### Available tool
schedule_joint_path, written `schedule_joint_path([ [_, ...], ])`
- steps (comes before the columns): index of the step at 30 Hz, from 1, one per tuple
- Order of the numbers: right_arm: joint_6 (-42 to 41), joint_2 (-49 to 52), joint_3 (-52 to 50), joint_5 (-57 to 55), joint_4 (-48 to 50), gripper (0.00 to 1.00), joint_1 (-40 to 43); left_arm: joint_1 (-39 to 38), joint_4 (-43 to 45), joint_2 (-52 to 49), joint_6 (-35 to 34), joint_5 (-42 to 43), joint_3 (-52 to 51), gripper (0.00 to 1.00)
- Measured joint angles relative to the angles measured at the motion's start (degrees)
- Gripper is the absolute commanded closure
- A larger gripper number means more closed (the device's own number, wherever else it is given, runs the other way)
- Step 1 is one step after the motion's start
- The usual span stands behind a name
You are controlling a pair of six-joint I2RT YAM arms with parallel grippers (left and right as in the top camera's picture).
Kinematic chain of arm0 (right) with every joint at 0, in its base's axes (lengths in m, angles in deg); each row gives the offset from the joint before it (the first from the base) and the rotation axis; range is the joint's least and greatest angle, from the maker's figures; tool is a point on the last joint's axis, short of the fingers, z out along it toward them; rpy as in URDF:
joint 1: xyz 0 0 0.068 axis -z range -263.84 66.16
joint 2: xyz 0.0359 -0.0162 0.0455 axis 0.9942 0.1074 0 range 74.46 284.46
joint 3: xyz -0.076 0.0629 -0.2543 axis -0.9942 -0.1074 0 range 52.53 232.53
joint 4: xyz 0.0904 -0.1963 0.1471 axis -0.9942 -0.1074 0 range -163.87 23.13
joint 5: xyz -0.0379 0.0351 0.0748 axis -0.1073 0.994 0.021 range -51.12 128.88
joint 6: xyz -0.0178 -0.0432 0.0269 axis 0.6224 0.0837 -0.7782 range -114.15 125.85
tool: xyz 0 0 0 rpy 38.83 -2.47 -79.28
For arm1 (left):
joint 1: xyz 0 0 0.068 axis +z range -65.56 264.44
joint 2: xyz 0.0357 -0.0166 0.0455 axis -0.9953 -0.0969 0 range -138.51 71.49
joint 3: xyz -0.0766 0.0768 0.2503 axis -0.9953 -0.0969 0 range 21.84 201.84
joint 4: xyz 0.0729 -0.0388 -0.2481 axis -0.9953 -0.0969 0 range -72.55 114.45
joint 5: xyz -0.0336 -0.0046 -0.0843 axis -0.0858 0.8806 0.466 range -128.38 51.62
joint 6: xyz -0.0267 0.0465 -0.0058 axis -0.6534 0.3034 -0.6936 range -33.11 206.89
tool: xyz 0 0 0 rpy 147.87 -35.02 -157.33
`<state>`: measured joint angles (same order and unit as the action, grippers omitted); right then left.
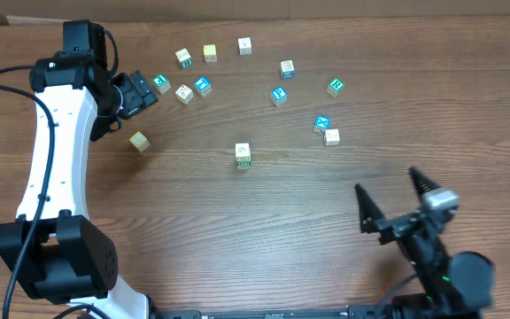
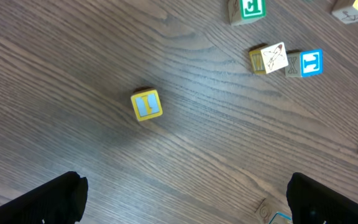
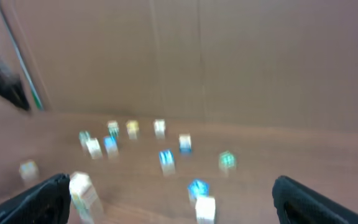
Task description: Form a tower
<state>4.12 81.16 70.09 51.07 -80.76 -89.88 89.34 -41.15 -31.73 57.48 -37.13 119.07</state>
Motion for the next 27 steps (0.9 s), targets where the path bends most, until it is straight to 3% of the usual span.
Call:
schedule_joint_path([
  [9, -2.6, 25.8, 37.0, 1.6, -22.5, 0.00, 0.0, 0.0, 0.0, 0.0, 0.0, -0.2, 0.0, 0.00],
  [19, -4.2, 63.8, 84.2, 7.7, -61.6, 0.00, 0.0, 0.0, 0.0, 0.0, 0.0, -0.2, 0.0, 0.00],
  [23, -4.3, 73.2, 91.4, 14.2, -65.7, 0.00, 0.0, 0.0, -0.1, 0.0, 0.0, -0.2, 0.0, 0.00],
  [24, -4.3, 74.6, 91.7, 16.3, -65.8, 0.05, 0.0, 0.0, -0.1, 0.0, 0.0, -0.2, 0.0, 0.00],
  [26, -4.7, 77.5, 91.8, 20.2, -65.7, 0.25, 0.0, 0.0, 0.0, 0.0, 0.0, -0.2, 0.0, 0.00],
  [27, -5.4, 79.1, 91.8, 22.0, -65.7, 0.28, 0.0, 0.0, 0.0, 0.0, 0.0, -0.2, 0.0, 0.00],
])
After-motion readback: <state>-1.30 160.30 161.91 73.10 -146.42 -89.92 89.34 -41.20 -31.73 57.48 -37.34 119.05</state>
